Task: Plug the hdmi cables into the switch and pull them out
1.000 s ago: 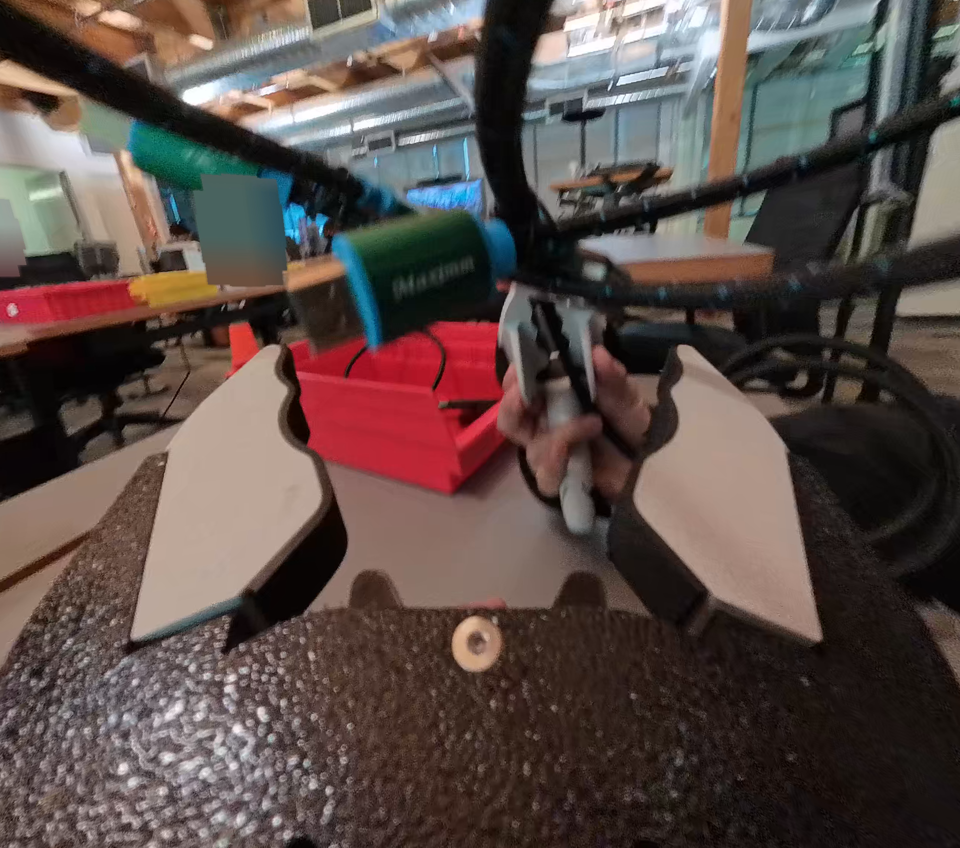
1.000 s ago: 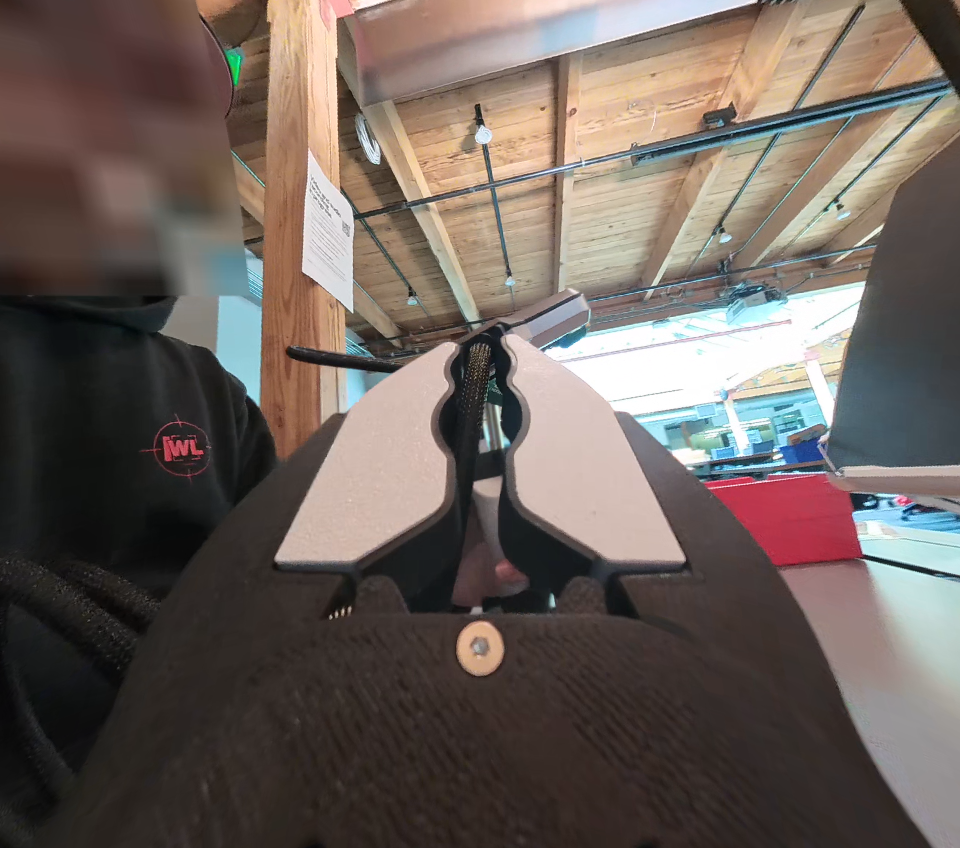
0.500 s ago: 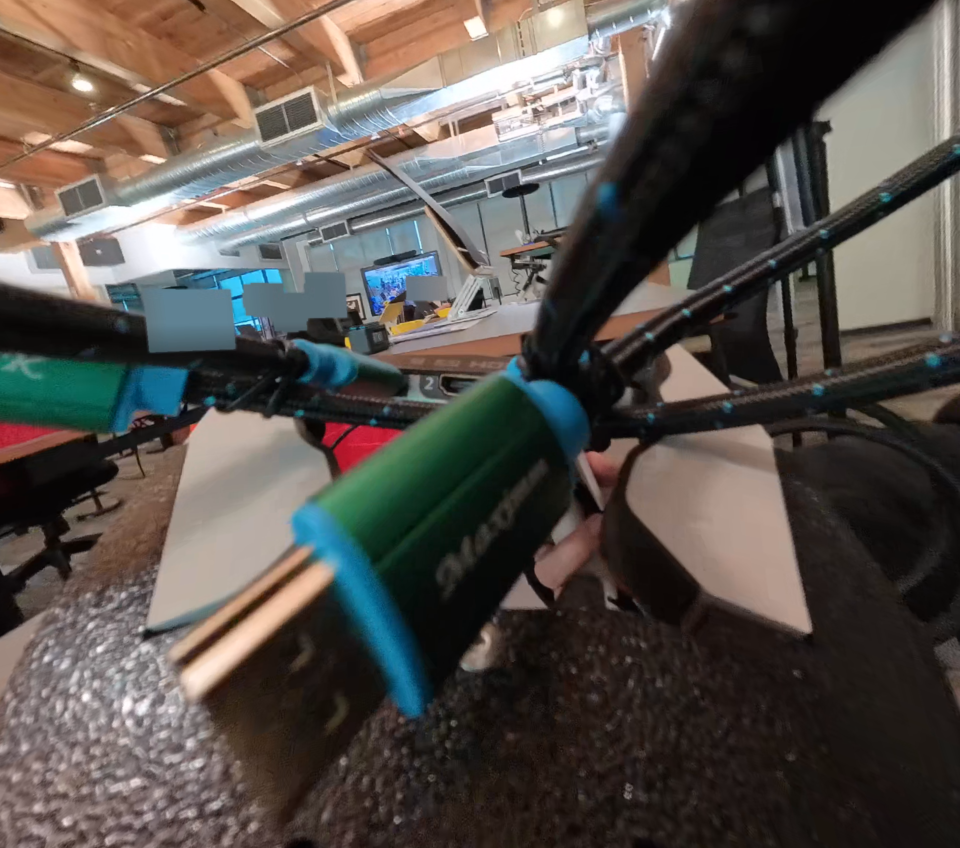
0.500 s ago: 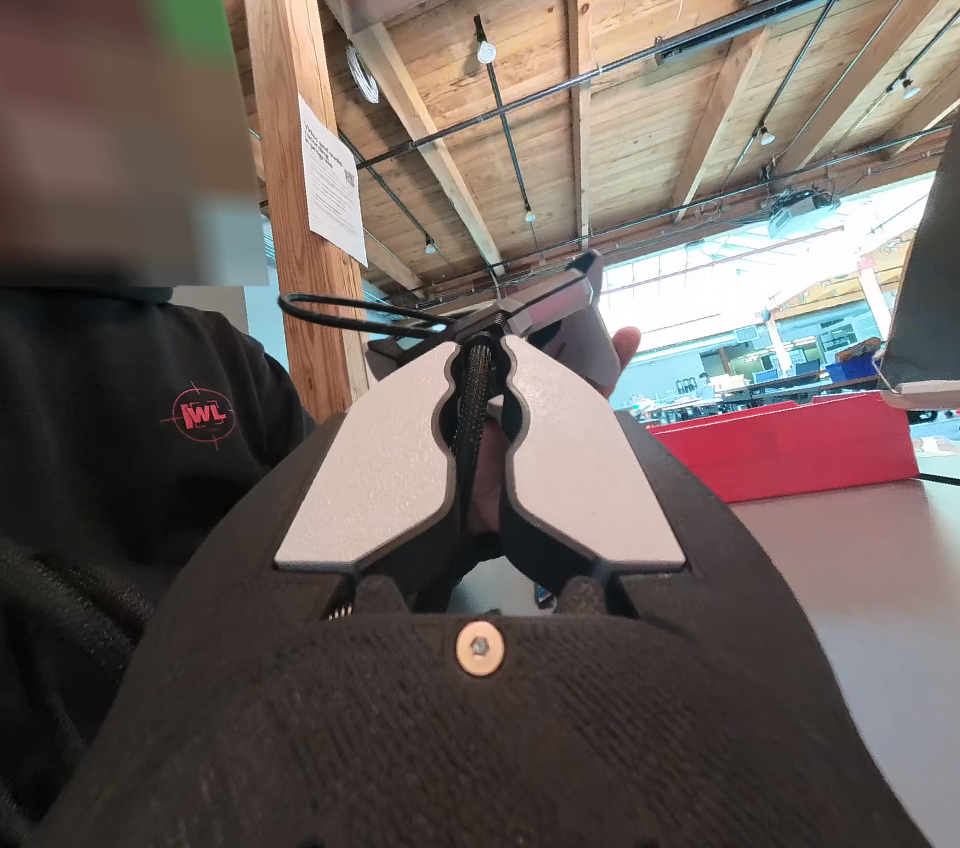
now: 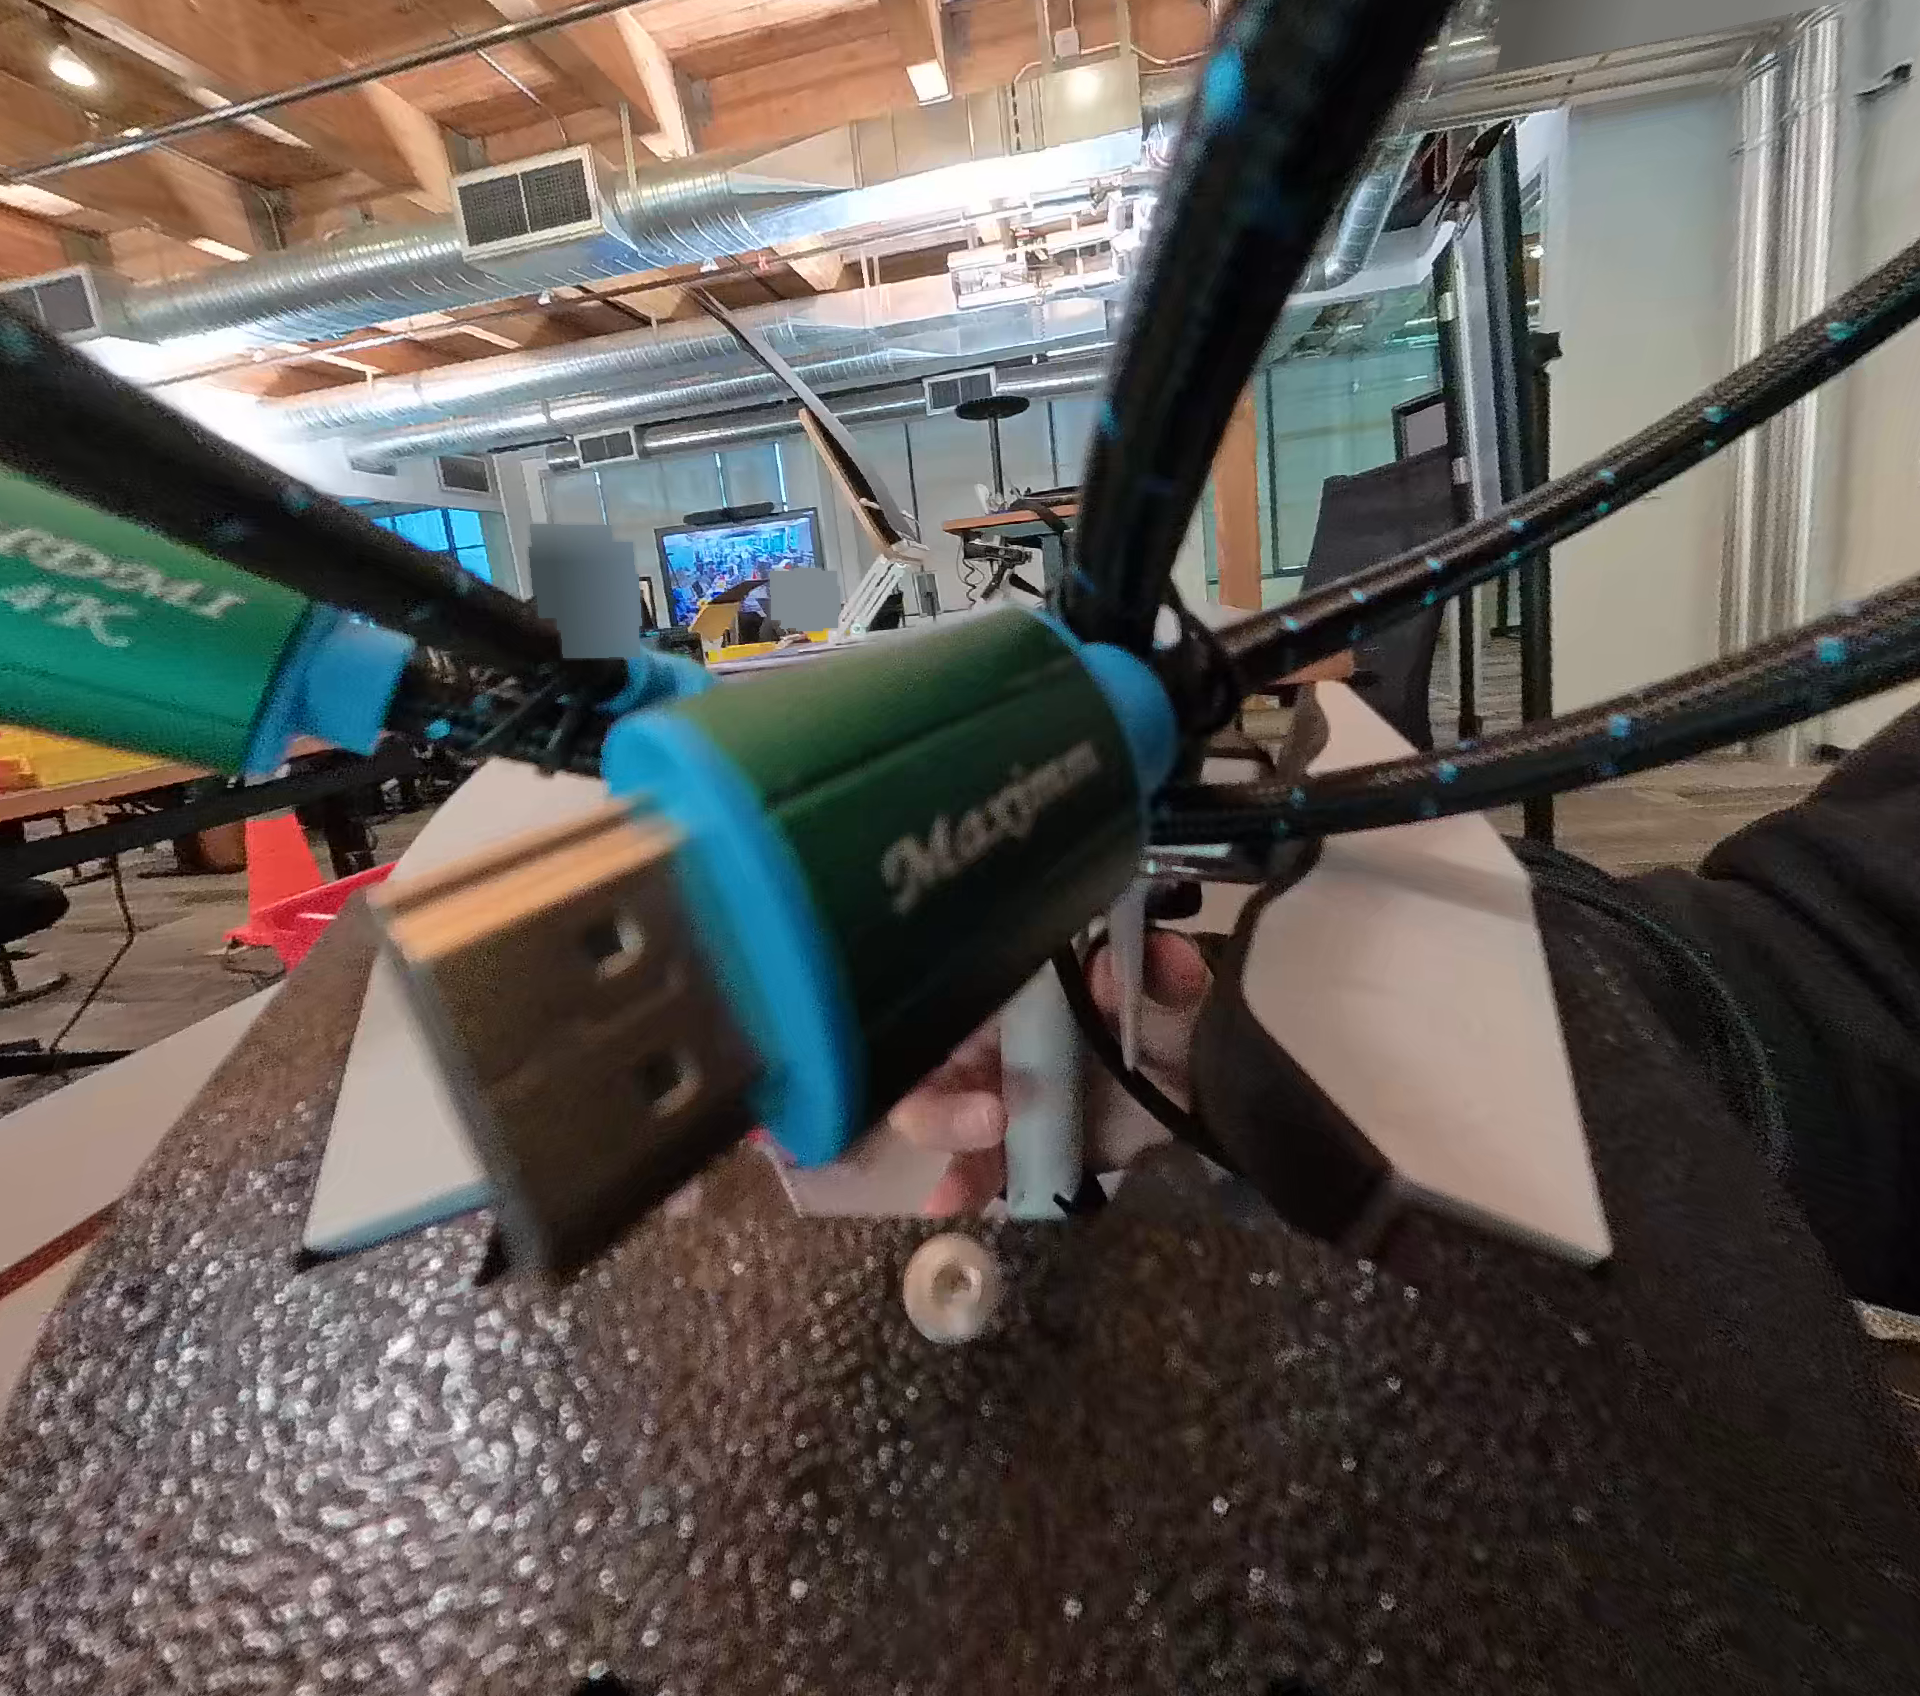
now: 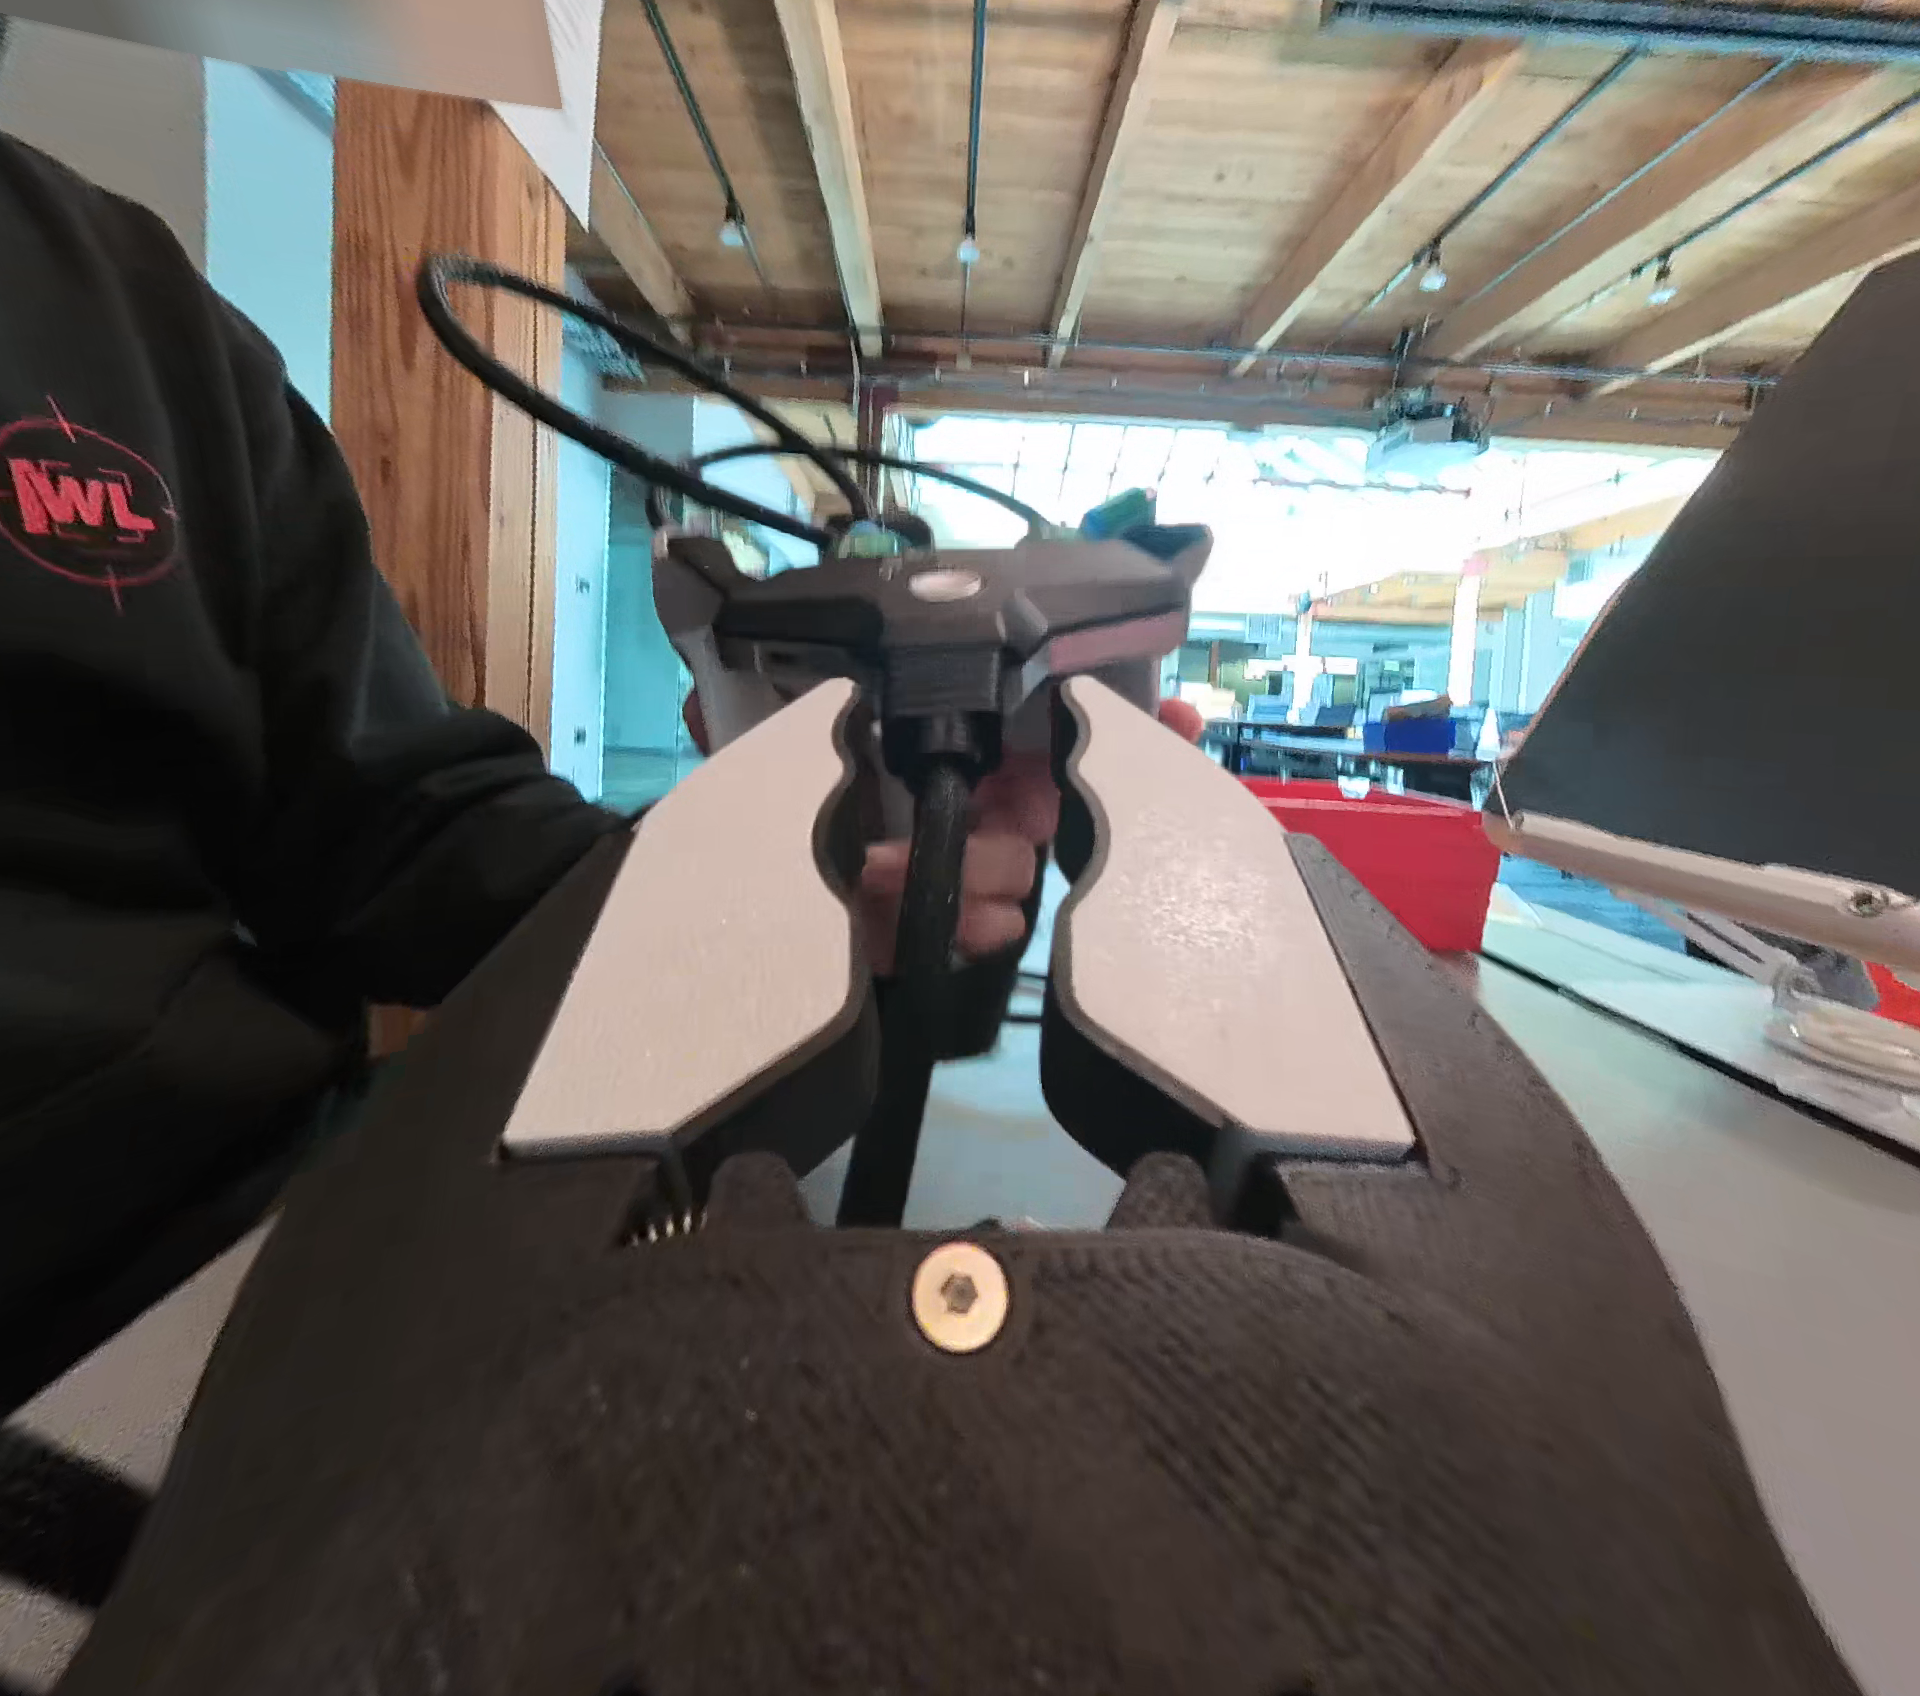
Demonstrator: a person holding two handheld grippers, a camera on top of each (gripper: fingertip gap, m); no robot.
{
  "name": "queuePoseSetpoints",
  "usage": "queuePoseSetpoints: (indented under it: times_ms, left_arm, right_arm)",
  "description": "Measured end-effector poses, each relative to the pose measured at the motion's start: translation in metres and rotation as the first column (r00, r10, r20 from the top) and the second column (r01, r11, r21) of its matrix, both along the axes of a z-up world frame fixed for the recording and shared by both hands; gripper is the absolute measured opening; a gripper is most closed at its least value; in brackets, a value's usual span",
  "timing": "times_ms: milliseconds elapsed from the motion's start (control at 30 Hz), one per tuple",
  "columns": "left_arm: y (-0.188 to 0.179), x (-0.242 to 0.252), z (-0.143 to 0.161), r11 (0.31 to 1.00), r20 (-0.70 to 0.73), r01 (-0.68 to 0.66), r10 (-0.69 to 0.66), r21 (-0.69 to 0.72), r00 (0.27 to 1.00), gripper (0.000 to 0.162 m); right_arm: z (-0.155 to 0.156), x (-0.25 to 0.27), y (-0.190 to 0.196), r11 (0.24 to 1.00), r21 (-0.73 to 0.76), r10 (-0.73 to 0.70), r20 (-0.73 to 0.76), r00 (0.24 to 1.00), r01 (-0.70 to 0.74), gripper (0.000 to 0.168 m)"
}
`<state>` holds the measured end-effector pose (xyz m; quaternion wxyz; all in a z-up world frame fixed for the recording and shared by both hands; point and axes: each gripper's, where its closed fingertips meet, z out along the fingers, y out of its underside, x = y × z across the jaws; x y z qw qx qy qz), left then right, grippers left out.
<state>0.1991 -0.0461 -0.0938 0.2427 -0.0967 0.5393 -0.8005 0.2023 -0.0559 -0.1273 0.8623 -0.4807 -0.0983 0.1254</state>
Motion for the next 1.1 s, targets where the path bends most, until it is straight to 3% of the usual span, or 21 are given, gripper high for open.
queuePoseSetpoints:
  times_ms: [67,167,567,767,867,967,1100]
  left_arm:
    - [-0.001,0.000,-0.002,1.000,-0.006,0.002,-0.002,-0.012,1.000,0.116]
    - [0.002,0.003,-0.002,0.999,-0.015,-0.004,0.003,-0.048,1.000,0.115]
    - [0.018,0.014,-0.012,0.993,-0.077,-0.047,0.039,-0.110,0.996,0.109]
    - [0.027,0.020,-0.024,0.993,-0.159,-0.097,0.085,-0.068,0.984,0.107]
    - [0.029,0.011,-0.032,0.996,-0.199,-0.083,0.087,0.027,0.976,0.105]
    - [0.031,-0.007,-0.052,0.973,-0.256,-0.049,0.108,0.227,0.961,0.103]
    - [0.067,-0.037,-0.087,0.833,-0.287,-0.058,0.253,0.550,0.924,0.086]
  right_arm:
    - [0.004,0.001,-0.003,0.999,0.034,0.009,-0.026,1.000,-0.008,0.033]
    - [0.000,0.001,0.001,1.000,-0.005,-0.019,0.015,1.000,0.019,0.025]
    - [-0.015,0.010,0.013,0.979,-0.186,-0.077,0.026,0.997,0.081,0.022]
    - [-0.016,0.019,0.010,0.974,-0.199,-0.111,0.002,0.994,0.110,0.022]
    - [-0.014,0.026,0.001,0.976,-0.183,-0.126,-0.017,0.992,0.121,0.022]
    - [-0.011,0.033,-0.012,0.979,-0.158,-0.139,-0.029,0.990,0.132,0.022]
    - [-0.011,0.042,-0.026,0.975,-0.149,-0.174,-0.034,0.984,0.167,0.022]
